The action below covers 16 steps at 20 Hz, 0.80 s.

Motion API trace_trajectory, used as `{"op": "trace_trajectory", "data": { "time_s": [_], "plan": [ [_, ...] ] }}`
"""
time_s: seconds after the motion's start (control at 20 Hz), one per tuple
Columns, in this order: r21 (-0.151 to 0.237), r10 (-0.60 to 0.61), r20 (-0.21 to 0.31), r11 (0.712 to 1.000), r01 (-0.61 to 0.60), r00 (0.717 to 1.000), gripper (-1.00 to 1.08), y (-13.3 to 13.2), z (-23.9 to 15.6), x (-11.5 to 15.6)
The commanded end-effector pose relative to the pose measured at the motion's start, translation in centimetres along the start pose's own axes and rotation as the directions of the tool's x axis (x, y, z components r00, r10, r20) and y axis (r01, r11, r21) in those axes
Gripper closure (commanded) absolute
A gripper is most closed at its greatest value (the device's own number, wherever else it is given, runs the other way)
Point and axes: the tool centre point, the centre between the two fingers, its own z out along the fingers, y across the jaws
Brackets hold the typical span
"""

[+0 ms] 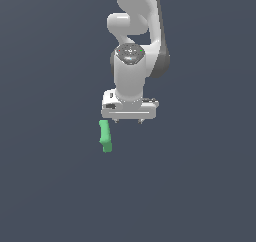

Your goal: Pick up the object and move it to a goal position.

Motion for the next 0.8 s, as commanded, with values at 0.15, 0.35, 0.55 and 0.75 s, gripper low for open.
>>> {"op": "trace_trajectory", "data": {
  "time_s": [0.15, 0.35, 0.55, 0.75],
  "plan": [
    [-0.002, 0.005, -0.005, 1.0, -0.005, 1.0, -0.92, 0.3, -0.2, 0.1],
    [-0.007, 0.026, -0.025, 1.0, -0.026, 0.999, -0.92, 1.6, -1.1, 0.3],
    [-0.01, 0.038, -0.034, 0.999, -0.038, 0.999, -0.92, 2.1, -1.6, 0.3],
    [-0.009, 0.032, -0.031, 0.999, -0.032, 0.999, -0.92, 2.1, -1.4, 0.4]
  ]
}}
